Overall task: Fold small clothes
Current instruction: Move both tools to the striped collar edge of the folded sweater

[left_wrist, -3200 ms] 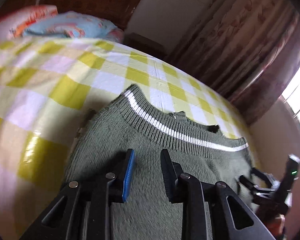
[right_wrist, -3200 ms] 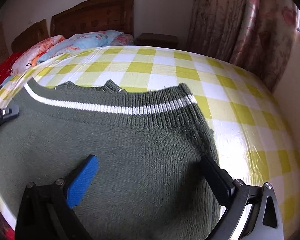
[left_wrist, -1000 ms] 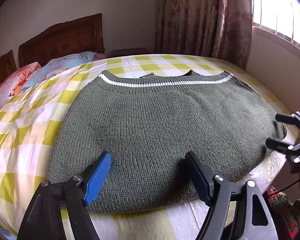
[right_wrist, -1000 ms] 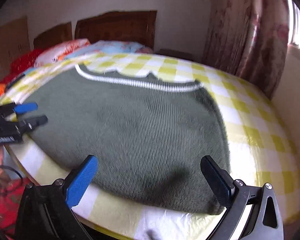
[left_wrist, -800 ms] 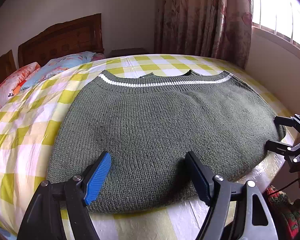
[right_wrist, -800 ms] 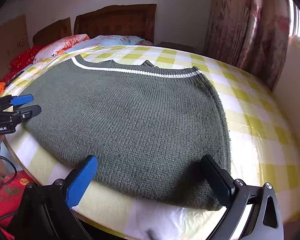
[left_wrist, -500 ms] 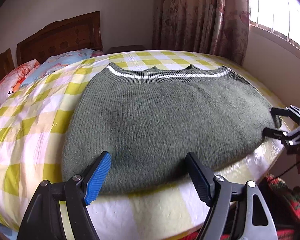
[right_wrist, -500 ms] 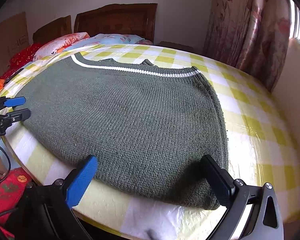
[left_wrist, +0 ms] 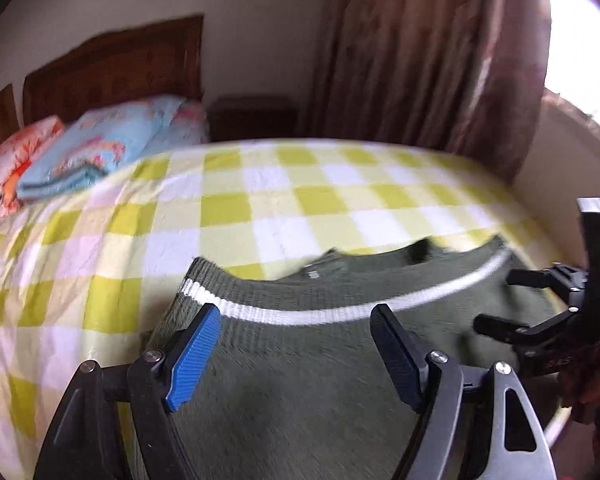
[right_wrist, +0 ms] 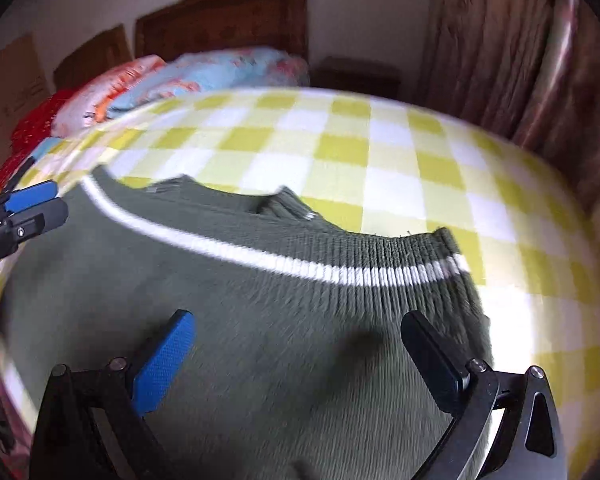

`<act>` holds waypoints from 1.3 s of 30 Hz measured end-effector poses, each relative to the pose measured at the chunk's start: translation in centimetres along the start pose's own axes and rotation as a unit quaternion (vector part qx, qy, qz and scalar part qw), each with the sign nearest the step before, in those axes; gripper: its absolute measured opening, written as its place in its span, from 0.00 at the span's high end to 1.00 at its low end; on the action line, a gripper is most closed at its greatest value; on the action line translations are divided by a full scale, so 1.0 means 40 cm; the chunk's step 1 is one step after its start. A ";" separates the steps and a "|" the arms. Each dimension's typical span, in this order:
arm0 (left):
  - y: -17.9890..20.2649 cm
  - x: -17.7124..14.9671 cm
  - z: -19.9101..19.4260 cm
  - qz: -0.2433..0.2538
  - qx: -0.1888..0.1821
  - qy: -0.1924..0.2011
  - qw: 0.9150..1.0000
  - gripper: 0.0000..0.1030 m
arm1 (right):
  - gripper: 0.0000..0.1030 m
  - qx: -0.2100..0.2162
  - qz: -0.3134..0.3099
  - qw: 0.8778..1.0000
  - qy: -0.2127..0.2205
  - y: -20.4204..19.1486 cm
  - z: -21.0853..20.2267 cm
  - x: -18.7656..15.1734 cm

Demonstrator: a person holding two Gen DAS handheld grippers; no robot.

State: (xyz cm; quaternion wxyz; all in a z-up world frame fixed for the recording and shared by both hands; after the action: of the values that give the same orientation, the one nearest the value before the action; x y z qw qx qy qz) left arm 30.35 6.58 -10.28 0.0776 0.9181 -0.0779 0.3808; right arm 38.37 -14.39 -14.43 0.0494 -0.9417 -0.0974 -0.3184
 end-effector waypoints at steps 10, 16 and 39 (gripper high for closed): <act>-0.078 -0.037 0.054 -0.045 -0.023 0.002 0.999 0.31 | 0.00 -0.003 0.032 0.998 0.048 0.065 -0.007 0.002; -0.066 -0.036 0.060 -0.029 -0.008 0.000 1.000 0.31 | 0.00 0.020 0.076 0.994 0.071 0.105 -0.012 0.012; 0.022 -0.253 -0.135 0.029 0.026 0.037 0.999 0.19 | 0.00 0.099 0.061 0.992 0.057 0.064 -0.376 -0.422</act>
State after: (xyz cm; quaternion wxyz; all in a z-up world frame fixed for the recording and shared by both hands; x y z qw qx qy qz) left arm 19.41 7.65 -13.63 0.0455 0.9027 -0.0915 0.4180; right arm 16.90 -21.79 -12.88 0.1670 -0.9166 -0.0677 -0.3569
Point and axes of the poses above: each gripper's, at about its wrist camera, not at the fingertips, and z roughly the way its jaws point, y to its right, x to its top, the point moved 4 cm from there along z, roughly the way its jaws point, and after that the axes turned 6 degrees about y, right-handed, at the moved point
